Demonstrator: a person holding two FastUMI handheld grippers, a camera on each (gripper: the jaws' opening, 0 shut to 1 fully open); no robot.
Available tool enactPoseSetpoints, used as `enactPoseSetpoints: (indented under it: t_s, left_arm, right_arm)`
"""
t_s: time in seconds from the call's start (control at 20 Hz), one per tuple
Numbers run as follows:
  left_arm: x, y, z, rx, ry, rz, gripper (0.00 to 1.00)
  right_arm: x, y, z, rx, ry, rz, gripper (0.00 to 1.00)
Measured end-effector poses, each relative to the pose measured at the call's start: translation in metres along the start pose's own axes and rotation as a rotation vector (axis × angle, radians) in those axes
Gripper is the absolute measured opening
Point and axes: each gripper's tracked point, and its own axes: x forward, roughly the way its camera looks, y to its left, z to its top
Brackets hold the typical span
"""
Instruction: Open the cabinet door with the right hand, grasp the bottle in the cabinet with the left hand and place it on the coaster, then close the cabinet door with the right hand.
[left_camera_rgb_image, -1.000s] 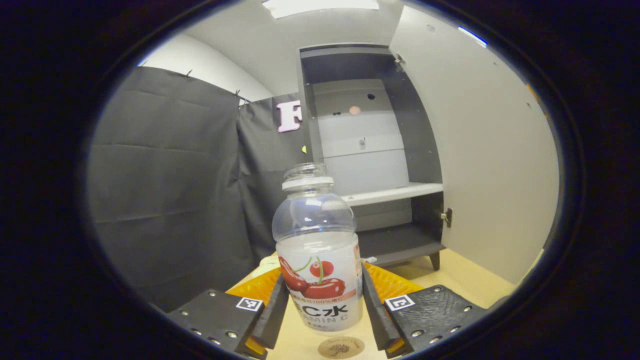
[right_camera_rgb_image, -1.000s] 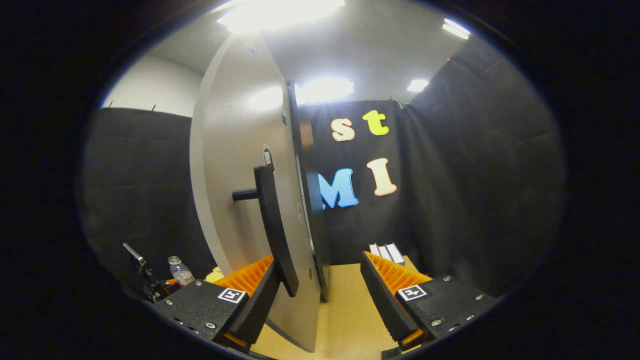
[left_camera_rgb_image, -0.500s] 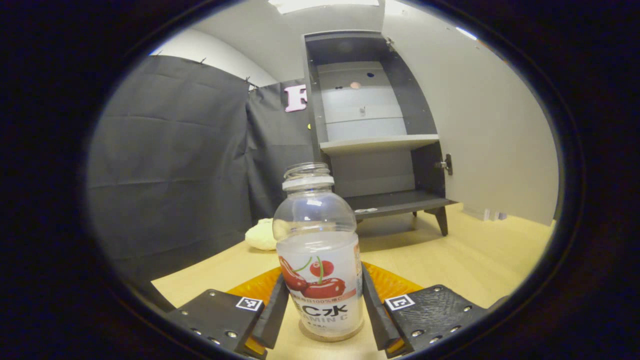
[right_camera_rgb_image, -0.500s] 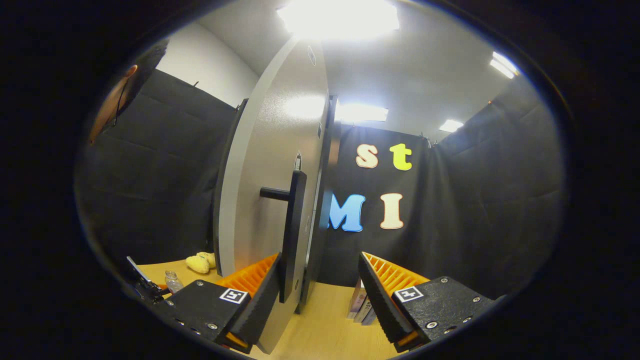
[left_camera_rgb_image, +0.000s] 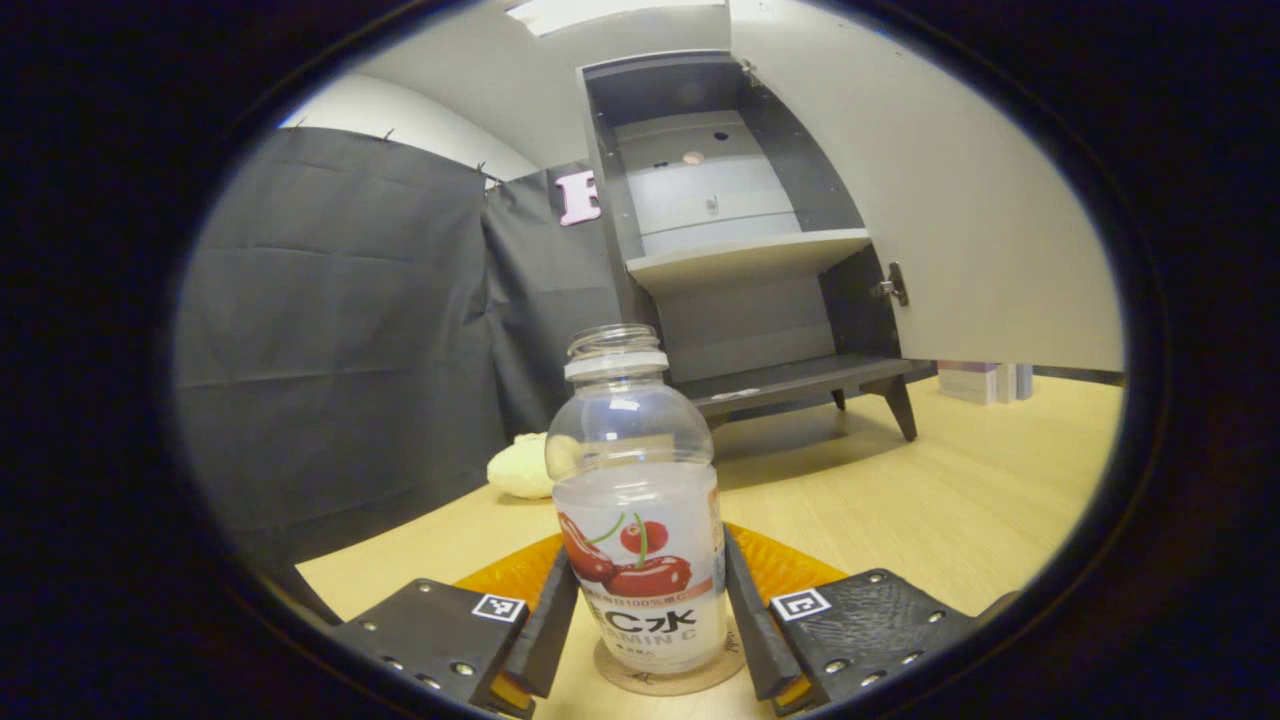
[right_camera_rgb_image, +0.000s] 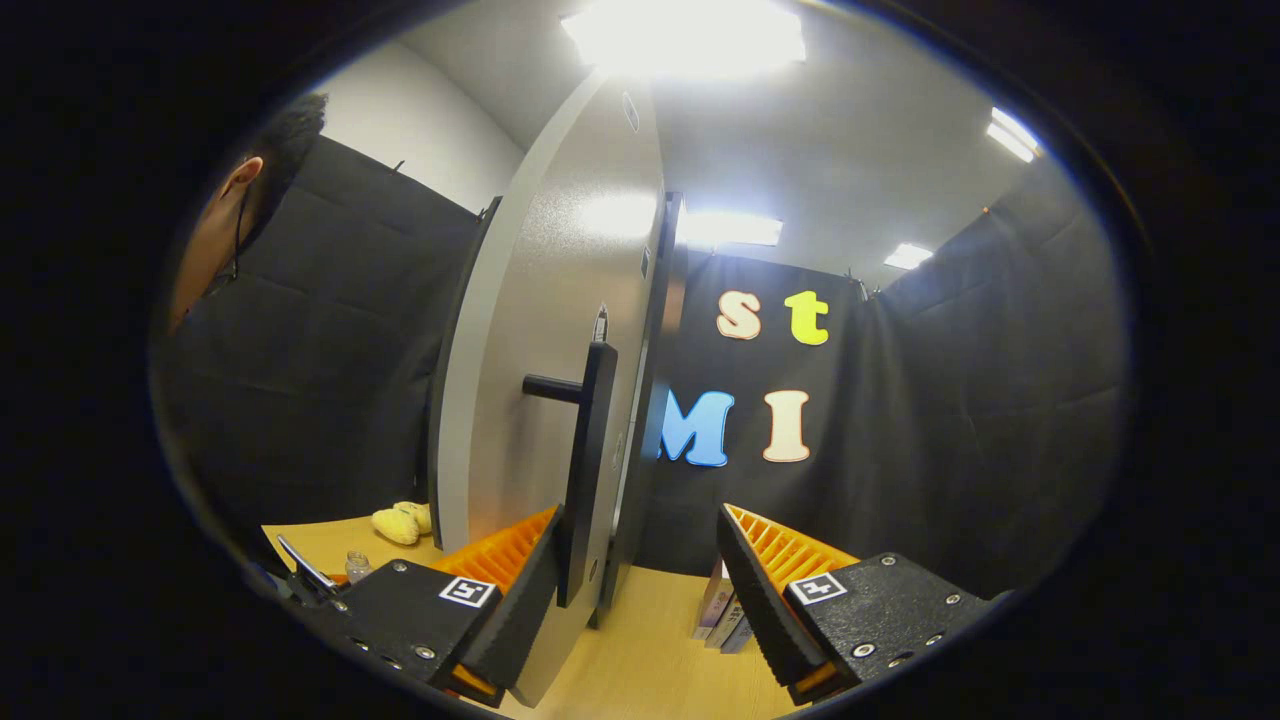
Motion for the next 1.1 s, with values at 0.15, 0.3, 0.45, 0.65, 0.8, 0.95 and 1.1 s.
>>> enactPoseSetpoints:
  t_s: [0.15, 0.3, 0.45, 0.65, 0.8, 0.95, 1.1]
  left_arm:
    - [-0.003, 0.003, -0.003, -0.001, 0.021, 0.005, 0.74]
    - [-0.003, 0.003, -0.004, -0.021, 0.032, 0.007, 0.74]
    - [0.005, 0.000, -0.003, -0.023, 0.029, -0.012, 0.74]
    - [0.010, -0.009, -0.012, -0.038, 0.084, -0.044, 0.75]
    - [0.007, -0.010, -0.011, -0.038, 0.089, -0.038, 0.75]
    - [0.003, -0.009, -0.018, -0.040, 0.129, -0.029, 0.74]
    - [-0.003, -0.009, -0.017, -0.045, 0.134, -0.026, 0.75]
  right_arm:
    - [0.001, 0.000, -0.001, 0.004, 0.014, 0.002, 0.91]
    - [-0.002, 0.001, -0.001, 0.013, 0.028, -0.005, 0.90]
    - [0.000, 0.000, -0.001, 0.008, 0.032, -0.005, 0.90]
    - [-0.001, 0.001, 0.000, -0.003, 0.026, -0.005, 0.88]
    - [0.000, 0.001, 0.000, -0.006, 0.026, 0.004, 0.87]
    - [0.000, 0.000, 0.000, -0.013, 0.025, 0.008, 0.87]
    - [0.000, 0.000, 0.000, -0.015, 0.023, 0.017, 0.87]
